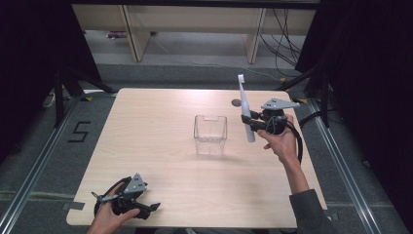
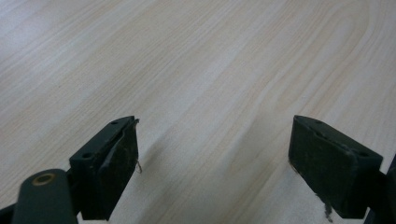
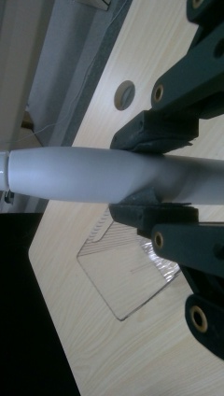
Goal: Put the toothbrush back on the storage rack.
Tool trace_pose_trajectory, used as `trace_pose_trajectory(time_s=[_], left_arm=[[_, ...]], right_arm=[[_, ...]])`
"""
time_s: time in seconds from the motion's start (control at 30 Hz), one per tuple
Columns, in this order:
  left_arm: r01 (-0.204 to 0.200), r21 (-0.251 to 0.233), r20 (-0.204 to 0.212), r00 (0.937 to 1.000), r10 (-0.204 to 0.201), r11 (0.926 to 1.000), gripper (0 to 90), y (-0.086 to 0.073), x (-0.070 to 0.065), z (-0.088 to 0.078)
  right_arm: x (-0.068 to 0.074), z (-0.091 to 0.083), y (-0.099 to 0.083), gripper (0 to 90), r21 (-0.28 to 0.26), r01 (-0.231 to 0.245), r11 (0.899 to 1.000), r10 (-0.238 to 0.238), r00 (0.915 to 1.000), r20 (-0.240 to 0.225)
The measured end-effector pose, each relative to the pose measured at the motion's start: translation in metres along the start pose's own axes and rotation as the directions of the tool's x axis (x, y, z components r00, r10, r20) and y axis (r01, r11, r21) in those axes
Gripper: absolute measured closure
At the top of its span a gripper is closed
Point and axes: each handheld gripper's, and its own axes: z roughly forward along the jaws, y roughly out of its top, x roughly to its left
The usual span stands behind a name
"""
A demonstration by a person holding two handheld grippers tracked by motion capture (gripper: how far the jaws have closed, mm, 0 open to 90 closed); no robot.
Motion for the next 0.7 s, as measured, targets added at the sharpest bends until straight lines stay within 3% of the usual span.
trace_pose_trajectory(time_s=[0.13,0.23,0.37,0.7], left_arm=[[0.009,0.002,0.007,0.9999,-0.009,1.0000,15.5,-0.001,0.000,0.000],[-0.005,0.003,0.001,1.0000,0.005,1.0000,15.5,-0.001,0.000,-0.001],[-0.001,0.000,0.001,1.0000,0.001,1.0000,15.5,-0.001,0.000,-0.001],[-0.005,0.002,0.001,1.0000,0.005,1.0000,15.5,-0.001,0.000,-0.001]], right_arm=[[0.006,0.005,0.013,66.9,0.003,0.007,1.000,-0.006,0.9999,-0.013],[0.008,0.008,0.021,66.9,-0.007,0.023,1.000,-0.023,0.9996,-0.015],[0.013,0.012,0.027,66.9,-0.011,0.008,1.000,-0.008,0.9996,-0.026],[0.026,0.024,0.045,66.9,-0.017,0.040,0.999,-0.041,0.9978,-0.052]])
